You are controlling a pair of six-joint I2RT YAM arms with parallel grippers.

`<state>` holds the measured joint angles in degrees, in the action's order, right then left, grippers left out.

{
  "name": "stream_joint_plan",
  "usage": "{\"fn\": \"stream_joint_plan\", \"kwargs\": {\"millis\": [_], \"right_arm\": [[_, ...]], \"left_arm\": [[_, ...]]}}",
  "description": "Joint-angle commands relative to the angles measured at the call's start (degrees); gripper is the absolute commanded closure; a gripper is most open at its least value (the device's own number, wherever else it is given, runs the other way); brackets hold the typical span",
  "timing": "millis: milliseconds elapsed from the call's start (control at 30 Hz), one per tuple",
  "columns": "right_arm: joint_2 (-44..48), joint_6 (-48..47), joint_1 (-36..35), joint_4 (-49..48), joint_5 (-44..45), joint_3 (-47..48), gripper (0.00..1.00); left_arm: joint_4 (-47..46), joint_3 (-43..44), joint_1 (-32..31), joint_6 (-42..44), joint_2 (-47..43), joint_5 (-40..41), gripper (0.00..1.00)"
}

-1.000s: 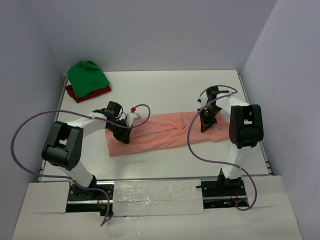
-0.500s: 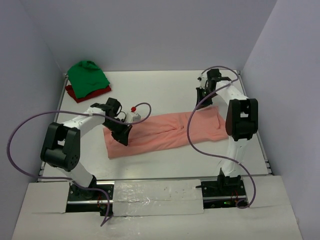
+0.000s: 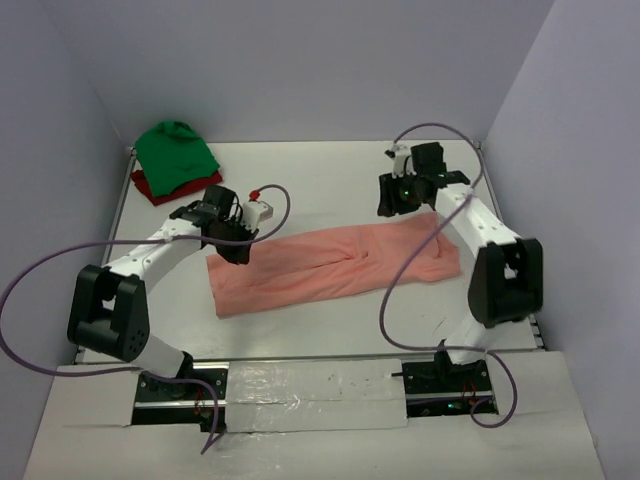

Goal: Fold and stack the t-shirts
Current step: Fold the other side of the tshirt into a rectangle, then rotate the tshirt 90 degrees

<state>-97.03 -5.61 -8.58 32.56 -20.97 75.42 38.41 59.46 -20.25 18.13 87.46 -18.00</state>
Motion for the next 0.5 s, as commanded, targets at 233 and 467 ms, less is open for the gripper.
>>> {"fn": "stream_joint_plan", "kwargs": {"millis": [233, 467], "right_arm": [[21.5, -2.7, 2.7, -3.5, 8.1, 0.9, 0.48], [13.4, -4.0, 2.5, 10.8, 13.4, 4.8, 1.0]], "left_arm": [[-7.7, -9.1, 3.7, -0.6, 0.2, 10.2, 1.0], [-11.3, -9.7, 4.2, -0.8, -4.5, 8.2, 0.96]]}}
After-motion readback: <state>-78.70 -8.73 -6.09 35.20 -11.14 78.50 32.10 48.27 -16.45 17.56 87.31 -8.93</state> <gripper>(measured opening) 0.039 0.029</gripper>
